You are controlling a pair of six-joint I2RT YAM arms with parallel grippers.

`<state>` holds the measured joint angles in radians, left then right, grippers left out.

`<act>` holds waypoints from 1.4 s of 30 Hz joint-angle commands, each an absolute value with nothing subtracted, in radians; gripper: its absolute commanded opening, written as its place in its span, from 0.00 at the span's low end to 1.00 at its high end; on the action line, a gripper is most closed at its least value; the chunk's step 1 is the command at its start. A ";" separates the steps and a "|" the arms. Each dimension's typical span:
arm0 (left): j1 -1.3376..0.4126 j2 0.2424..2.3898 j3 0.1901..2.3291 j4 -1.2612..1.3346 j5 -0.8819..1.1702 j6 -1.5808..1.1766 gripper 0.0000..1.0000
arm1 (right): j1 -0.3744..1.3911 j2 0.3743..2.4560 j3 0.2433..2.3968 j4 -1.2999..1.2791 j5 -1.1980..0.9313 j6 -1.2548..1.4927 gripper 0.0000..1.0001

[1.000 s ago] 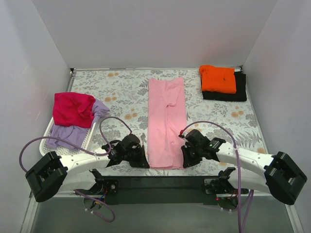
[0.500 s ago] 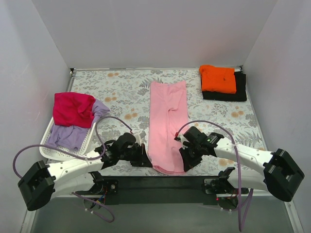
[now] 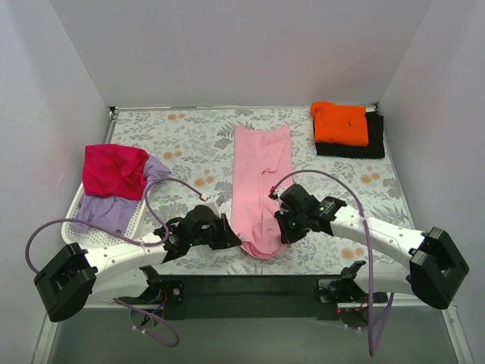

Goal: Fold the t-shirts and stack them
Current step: Fold the tshirt

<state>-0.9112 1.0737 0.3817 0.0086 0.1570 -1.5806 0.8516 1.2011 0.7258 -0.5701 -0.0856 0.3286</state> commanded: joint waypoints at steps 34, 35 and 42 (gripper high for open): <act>-0.612 1.439 0.727 0.308 0.195 -1.267 0.00 | 0.589 1.490 1.077 -0.339 0.034 0.152 0.01; -0.612 1.431 0.712 0.302 0.207 -1.263 0.00 | 0.588 1.474 1.063 -0.342 0.023 0.152 0.01; -0.614 1.312 0.577 0.209 0.317 -1.284 0.00 | 0.595 1.358 0.924 -0.416 -0.139 0.164 0.01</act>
